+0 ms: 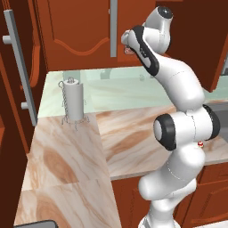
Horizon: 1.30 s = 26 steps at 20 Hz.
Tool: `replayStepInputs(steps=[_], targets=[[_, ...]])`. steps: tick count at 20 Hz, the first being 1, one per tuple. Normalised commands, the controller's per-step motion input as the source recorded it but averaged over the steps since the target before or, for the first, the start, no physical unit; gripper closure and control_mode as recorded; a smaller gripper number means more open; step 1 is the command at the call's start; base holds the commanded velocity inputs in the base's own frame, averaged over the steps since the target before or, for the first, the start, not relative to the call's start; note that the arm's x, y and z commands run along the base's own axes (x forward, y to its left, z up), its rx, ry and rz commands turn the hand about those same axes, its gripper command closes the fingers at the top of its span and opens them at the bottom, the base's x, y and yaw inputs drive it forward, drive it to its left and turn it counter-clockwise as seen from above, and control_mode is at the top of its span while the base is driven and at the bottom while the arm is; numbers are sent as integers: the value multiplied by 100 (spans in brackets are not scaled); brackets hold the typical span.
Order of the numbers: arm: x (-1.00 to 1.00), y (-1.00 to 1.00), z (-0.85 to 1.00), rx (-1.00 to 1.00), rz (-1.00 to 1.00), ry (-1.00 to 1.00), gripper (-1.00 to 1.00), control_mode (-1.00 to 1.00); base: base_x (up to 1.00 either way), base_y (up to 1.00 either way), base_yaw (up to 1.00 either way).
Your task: Open the cabinet. Pick the bar soap and place it next to the sink. Then close the cabinet.
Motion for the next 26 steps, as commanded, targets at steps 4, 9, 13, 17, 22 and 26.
replayStepInputs(steps=[4, 9, 13, 17, 22, 26], targets=[[17, 1, -1, 0, 0, 0, -100, -100, 0, 0, 0], [18, 1, 0, 0, 0, 0, -100, -100, 0, 0, 0], [23, 0, 0, 0, 0, 0, -100, -100, 0, 0, 0], [27, 0, 0, 0, 0, 0, -100, -100, 0, 0, 0], [12, 0, 0, 0, 0, 0, -100, -100, 0, 0, 0], [3, 0, 0, 0, 0, 0, -100, -100, 0, 0, 0]])
